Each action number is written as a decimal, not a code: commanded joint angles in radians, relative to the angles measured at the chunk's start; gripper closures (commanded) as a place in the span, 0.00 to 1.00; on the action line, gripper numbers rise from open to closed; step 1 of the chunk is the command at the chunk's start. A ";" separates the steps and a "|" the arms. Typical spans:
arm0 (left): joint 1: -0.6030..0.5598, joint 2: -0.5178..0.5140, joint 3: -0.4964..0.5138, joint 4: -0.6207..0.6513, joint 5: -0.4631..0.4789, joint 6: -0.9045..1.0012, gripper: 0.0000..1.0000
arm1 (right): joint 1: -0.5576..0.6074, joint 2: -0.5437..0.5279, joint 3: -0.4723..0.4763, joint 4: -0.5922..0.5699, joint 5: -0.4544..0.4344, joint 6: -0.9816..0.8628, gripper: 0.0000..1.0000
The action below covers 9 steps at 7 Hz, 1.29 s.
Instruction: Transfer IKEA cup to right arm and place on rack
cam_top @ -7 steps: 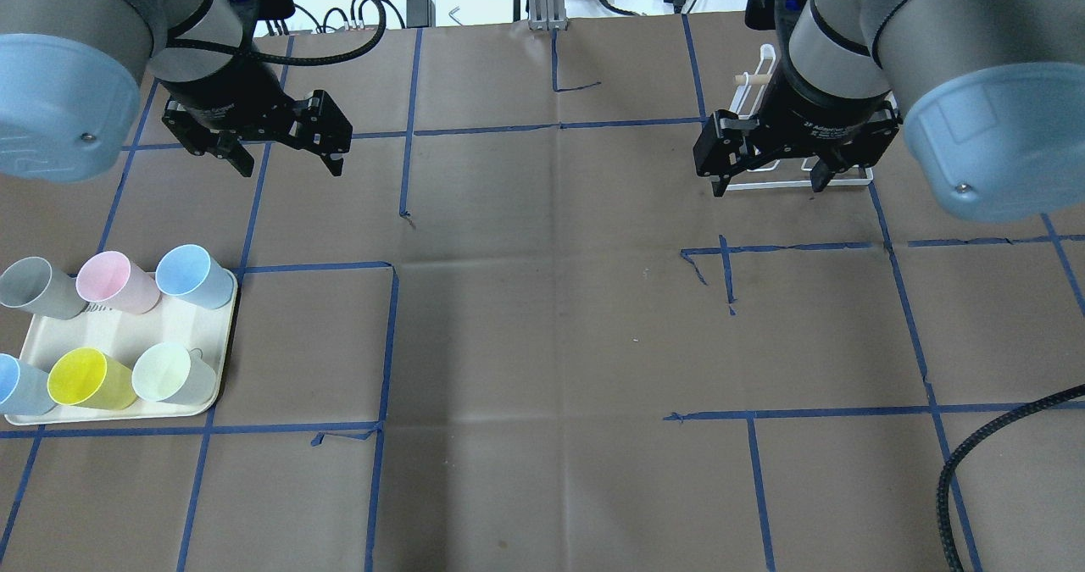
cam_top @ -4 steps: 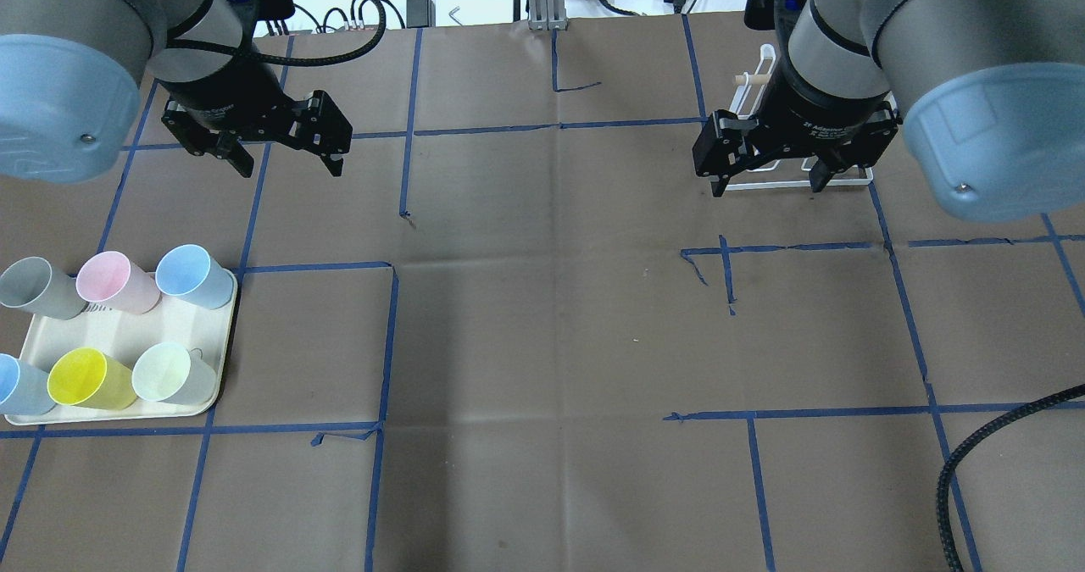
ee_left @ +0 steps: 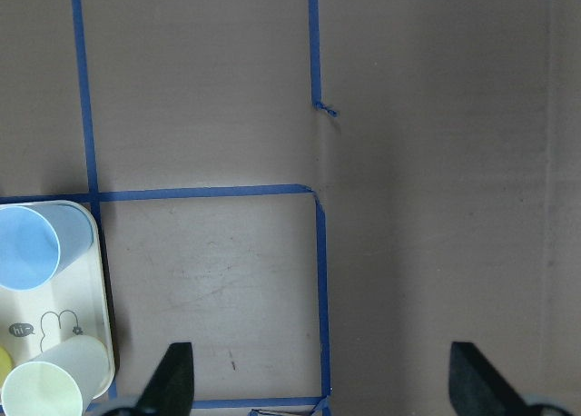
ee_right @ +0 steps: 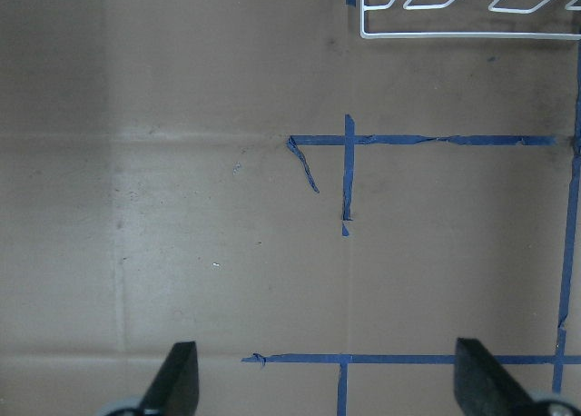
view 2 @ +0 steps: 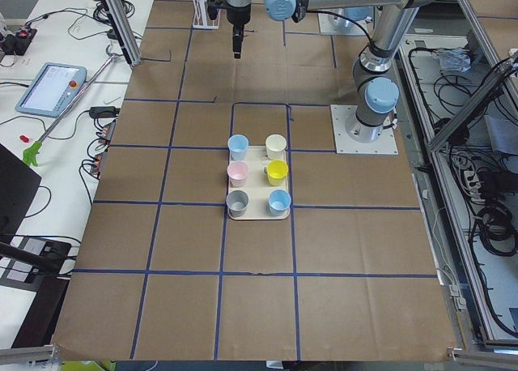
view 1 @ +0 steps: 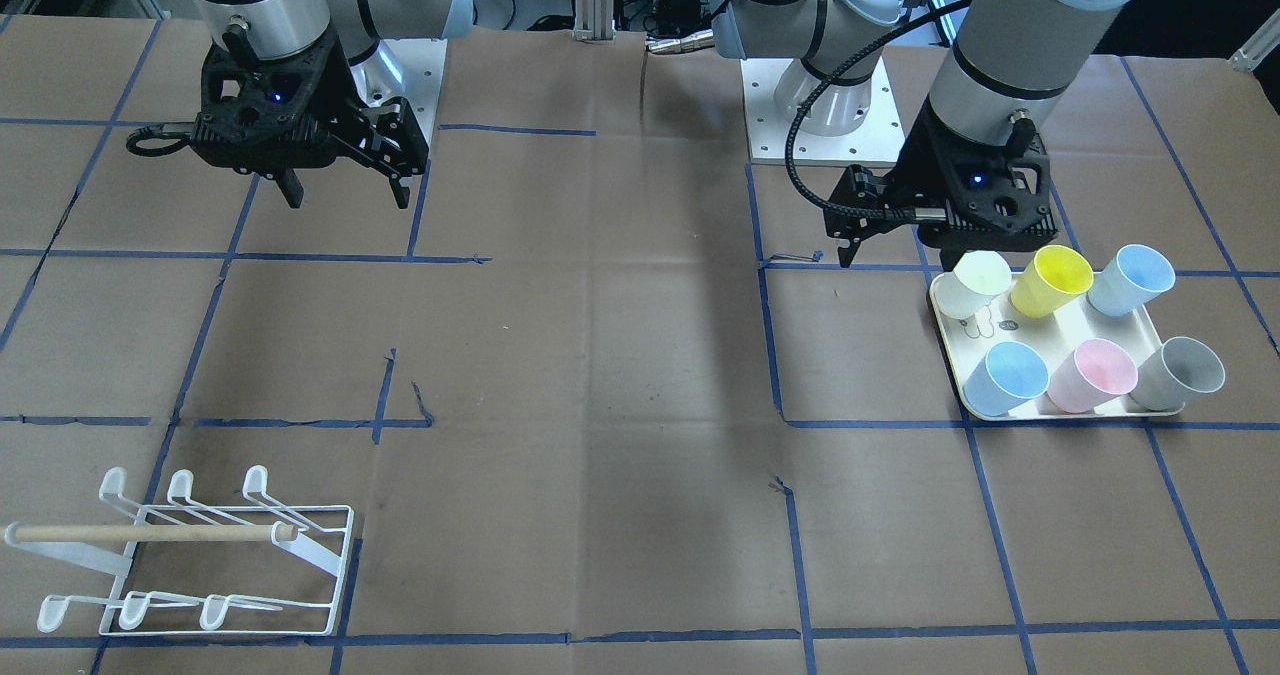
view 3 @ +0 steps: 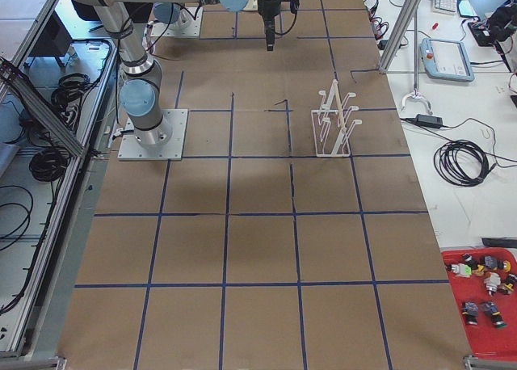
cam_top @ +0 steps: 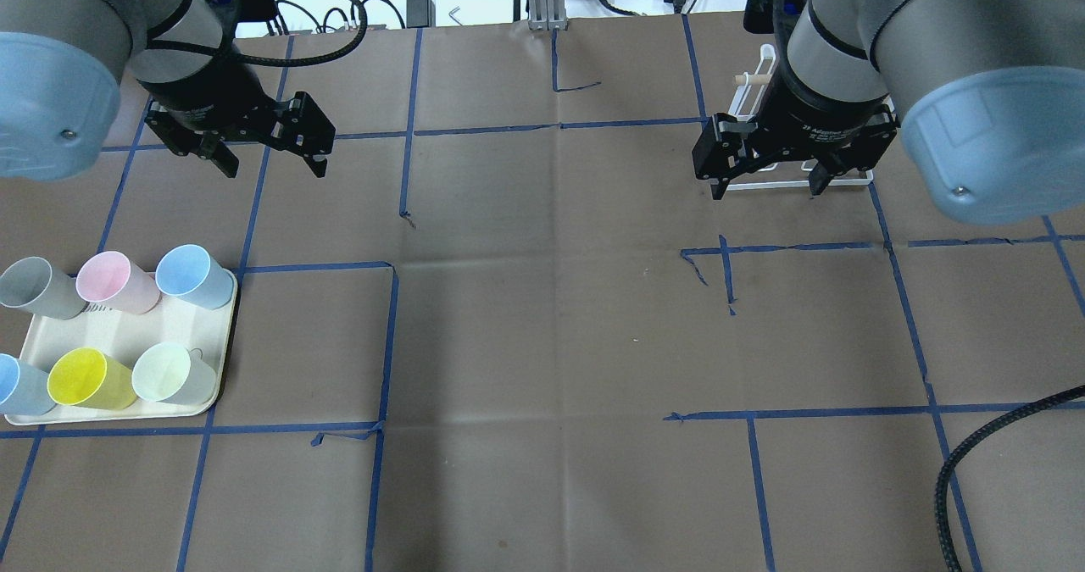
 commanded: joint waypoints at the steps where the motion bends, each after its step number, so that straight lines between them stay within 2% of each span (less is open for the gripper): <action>1: 0.179 0.005 -0.048 0.016 -0.005 0.187 0.00 | 0.000 0.000 0.001 -0.001 -0.001 0.000 0.00; 2: 0.274 0.004 -0.071 0.044 -0.010 0.282 0.00 | 0.000 0.000 0.002 0.001 -0.001 0.000 0.00; 4: 0.362 -0.018 -0.080 0.085 -0.010 0.369 0.00 | 0.000 0.000 0.002 -0.001 -0.001 0.000 0.00; 5: 0.365 -0.021 -0.097 0.099 -0.011 0.365 0.00 | 0.000 0.000 0.002 -0.001 -0.001 0.000 0.00; 7: 0.364 -0.039 -0.202 0.299 -0.013 0.346 0.00 | 0.000 0.000 0.001 -0.002 -0.001 0.000 0.00; 9: 0.364 -0.044 -0.325 0.430 -0.014 0.293 0.00 | 0.000 0.001 0.002 -0.002 -0.001 0.000 0.00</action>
